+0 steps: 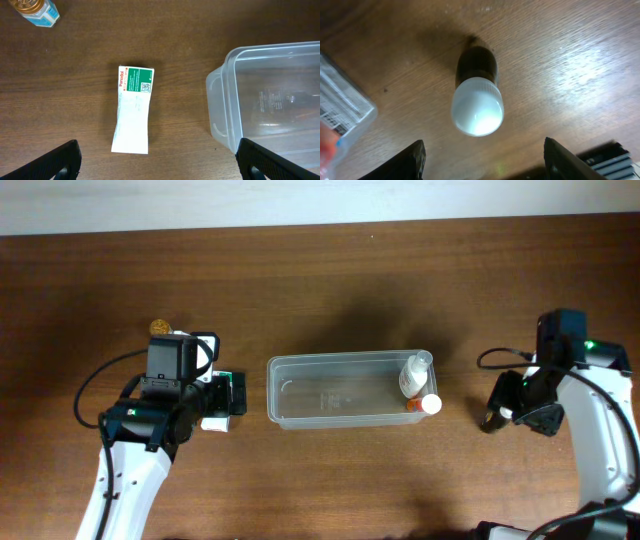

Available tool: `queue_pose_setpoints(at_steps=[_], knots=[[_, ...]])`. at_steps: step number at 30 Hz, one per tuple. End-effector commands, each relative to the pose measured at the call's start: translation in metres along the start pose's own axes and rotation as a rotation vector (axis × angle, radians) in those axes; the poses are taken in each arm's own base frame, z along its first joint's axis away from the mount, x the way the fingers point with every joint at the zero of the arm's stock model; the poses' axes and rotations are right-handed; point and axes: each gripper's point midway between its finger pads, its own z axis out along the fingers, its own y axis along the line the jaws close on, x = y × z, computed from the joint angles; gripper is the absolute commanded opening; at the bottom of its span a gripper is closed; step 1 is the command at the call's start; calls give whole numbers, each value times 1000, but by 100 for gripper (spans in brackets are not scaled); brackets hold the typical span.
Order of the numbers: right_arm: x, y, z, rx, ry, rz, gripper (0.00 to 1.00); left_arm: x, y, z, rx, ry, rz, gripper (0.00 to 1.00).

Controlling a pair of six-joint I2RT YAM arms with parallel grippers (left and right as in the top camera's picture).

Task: Pack container

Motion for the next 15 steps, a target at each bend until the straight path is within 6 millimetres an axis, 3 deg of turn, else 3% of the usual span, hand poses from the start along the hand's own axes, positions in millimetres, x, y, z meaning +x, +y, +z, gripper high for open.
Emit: queue_pose_setpoints(at_steps=[1,6,15], knots=[[2,1,11,-6,25,-2,67,-7,-2,-4,12,-19,-11,100],[-12,4,14,-13,-23,-1,64,-7,-2,-4,12,-19,-11,99],[-13,4,17,-14,-28,-1,62,-6,-2,-4,11,-14,-11,99]])
